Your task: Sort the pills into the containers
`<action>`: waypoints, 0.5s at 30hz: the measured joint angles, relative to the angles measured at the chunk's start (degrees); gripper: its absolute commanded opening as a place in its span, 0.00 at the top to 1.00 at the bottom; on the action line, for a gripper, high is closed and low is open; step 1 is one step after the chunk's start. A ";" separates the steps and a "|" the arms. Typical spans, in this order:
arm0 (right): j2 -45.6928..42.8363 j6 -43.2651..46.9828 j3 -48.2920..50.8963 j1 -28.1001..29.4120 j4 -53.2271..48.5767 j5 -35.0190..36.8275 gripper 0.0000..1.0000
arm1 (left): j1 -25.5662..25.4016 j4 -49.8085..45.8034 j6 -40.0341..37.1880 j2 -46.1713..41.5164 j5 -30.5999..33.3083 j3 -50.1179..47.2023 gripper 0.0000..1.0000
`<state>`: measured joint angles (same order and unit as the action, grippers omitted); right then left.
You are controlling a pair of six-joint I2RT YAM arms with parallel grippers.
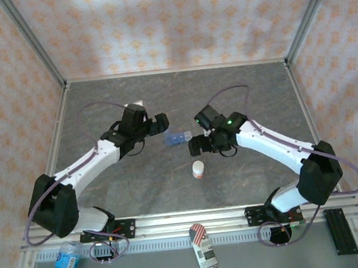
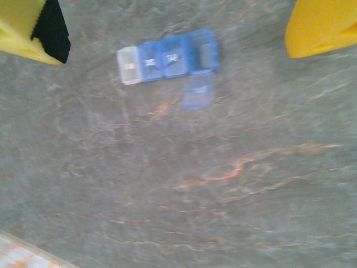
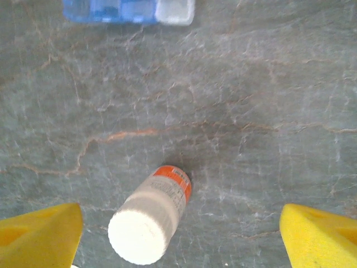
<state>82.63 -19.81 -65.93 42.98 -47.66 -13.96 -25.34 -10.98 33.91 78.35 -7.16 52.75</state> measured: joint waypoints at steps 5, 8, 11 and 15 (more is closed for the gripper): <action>1.99 -1.33 0.15 4.81 -0.63 2.16 0.08 | 2.29 -3.52 0.02 -5.44 2.86 -4.70 0.00; 3.58 -2.12 0.42 6.64 -0.87 3.13 0.11 | 3.23 -5.09 0.04 -8.44 4.13 -6.21 0.00; 5.73 -2.75 0.50 7.89 -1.05 3.87 0.14 | 4.09 -5.73 -0.02 -10.58 4.74 -7.04 0.00; 7.96 -3.39 0.50 8.76 -1.05 4.44 0.19 | 4.90 -6.12 -0.57 -11.34 4.70 -7.61 0.00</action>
<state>90.59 -23.20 -65.43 51.75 -48.71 -9.52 -20.45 -17.10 33.34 67.00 -2.46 45.15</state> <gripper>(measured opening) 0.822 0.998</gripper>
